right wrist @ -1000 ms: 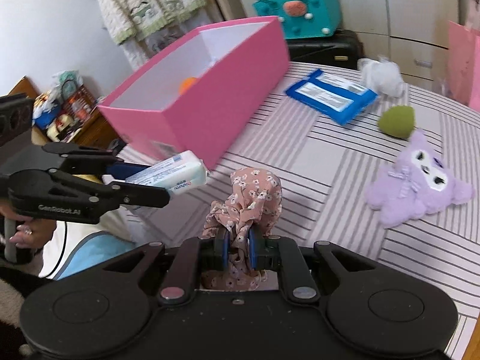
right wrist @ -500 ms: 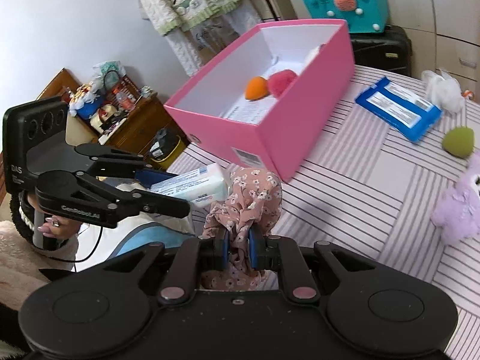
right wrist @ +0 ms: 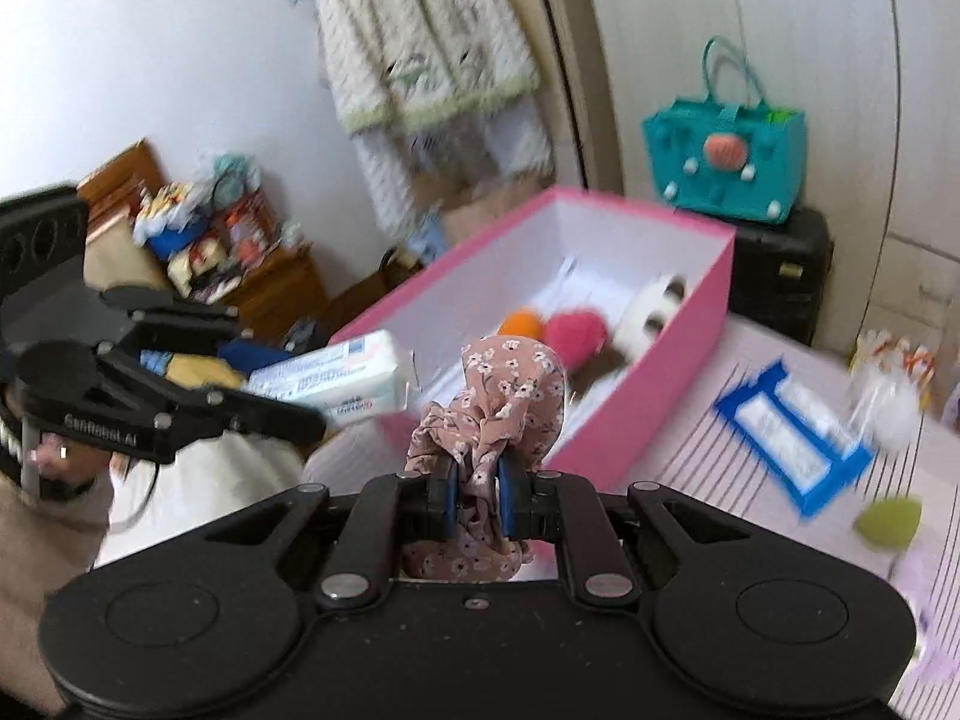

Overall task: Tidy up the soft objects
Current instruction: 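Lower the packet and scrunchie into the box and open both tools, then withdraw both tools from the box back over the table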

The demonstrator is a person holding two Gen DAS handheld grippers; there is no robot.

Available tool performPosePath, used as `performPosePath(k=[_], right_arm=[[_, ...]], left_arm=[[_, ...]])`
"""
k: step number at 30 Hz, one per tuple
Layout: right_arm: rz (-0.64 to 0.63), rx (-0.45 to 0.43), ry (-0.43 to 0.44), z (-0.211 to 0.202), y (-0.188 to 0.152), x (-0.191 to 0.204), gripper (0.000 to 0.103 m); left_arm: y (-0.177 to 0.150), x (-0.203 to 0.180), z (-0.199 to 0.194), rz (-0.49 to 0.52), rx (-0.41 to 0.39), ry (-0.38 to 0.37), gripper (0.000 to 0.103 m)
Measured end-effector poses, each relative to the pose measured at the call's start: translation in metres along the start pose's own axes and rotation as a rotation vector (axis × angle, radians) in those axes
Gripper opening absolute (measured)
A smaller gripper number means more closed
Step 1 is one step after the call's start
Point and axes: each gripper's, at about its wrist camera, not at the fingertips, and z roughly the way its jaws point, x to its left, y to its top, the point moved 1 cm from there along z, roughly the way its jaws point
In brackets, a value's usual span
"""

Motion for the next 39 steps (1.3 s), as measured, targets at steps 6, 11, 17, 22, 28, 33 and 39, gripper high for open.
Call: performPosePath(k=[6, 11, 17, 22, 28, 33, 39], right_arm=[[0.007, -0.052, -0.016, 0.030, 0.041, -0.023, 0.016], [0.029, -0.115, -0.103, 0.062, 0.061, -0.043, 0.017], [0.085, -0.097, -0.123, 0.112, 0.080, -0.065, 0.017], [0.085, -0.055, -0.139, 0.149, 0.099, -0.071, 0.017], [0.031, -0.016, -0.180, 0.178, 0.110, -0.077, 0.025], [0.042, -0.019, -0.211, 0.177, 0.112, -0.081, 0.033], [0.042, -0.049, -0.191, 0.158, 0.108, -0.076, 0.037]], left_arm=[[0.030, 0.022, 0.024, 0.029, -0.080, 0.062, 0.039], [0.051, 0.050, 0.054, 0.009, -0.081, 0.107, 0.039], [0.068, 0.084, 0.104, -0.046, -0.029, 0.156, 0.039], [0.075, 0.094, 0.133, -0.004, -0.016, 0.273, 0.039], [0.081, 0.092, 0.143, 0.038, -0.016, 0.347, 0.040], [0.084, 0.092, 0.132, 0.020, -0.078, 0.372, 0.042], [0.083, 0.089, 0.113, 0.011, -0.122, 0.370, 0.042]])
